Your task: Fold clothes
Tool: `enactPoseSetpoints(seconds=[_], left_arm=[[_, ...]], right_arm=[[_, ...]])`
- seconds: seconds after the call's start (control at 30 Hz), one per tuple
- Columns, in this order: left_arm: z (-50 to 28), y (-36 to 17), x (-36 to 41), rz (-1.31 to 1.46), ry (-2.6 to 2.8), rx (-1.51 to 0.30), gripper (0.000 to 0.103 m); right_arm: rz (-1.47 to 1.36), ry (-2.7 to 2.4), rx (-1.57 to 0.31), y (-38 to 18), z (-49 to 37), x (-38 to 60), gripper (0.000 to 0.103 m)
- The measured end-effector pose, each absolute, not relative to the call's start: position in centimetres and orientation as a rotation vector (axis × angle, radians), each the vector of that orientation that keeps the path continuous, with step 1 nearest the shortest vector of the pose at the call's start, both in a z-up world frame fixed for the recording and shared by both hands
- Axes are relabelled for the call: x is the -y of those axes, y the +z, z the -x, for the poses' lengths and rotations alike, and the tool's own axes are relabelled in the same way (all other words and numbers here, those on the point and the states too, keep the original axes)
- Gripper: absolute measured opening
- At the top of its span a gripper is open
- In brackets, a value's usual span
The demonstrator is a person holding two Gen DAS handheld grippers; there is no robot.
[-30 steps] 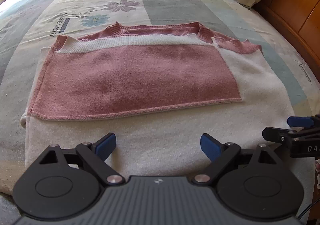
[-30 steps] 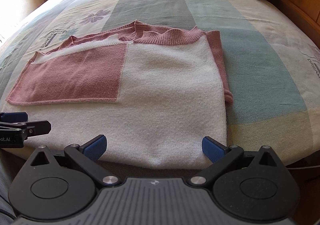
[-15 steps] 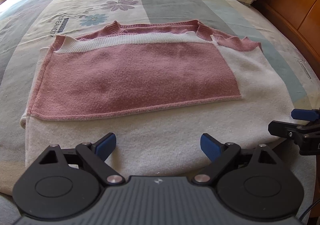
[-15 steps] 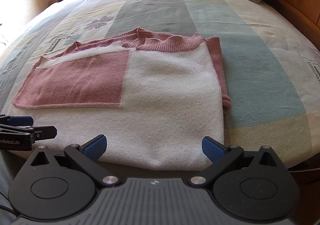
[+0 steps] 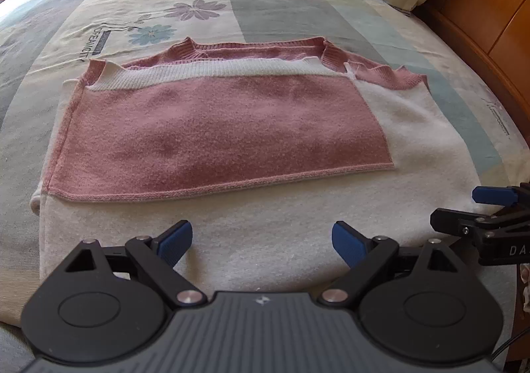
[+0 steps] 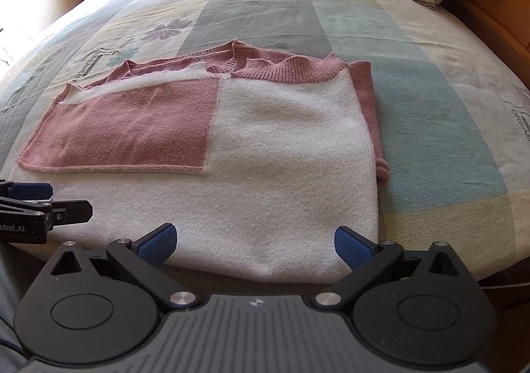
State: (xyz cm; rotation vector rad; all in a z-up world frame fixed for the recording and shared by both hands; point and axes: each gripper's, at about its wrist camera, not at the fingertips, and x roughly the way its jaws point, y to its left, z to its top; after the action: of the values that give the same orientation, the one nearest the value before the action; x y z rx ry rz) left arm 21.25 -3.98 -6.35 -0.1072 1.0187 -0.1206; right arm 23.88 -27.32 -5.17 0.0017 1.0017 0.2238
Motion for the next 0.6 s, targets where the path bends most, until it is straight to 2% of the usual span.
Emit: enactPoseSetpoints(seconds=[0.33,0.6], left_arm=[[-21.3,-5.9,3.0,0.161,-0.132,-1.009,0.091],[-21.8,-2.5,-4.2,0.236,-0.026,-0.882,0.091]], right_arm=[[0.015,0.198,-1.041,-6.1,-24.1,27.3,0.103],[-0.001,0.2,-1.017,-5.4,-24.1,27.6,0.103]])
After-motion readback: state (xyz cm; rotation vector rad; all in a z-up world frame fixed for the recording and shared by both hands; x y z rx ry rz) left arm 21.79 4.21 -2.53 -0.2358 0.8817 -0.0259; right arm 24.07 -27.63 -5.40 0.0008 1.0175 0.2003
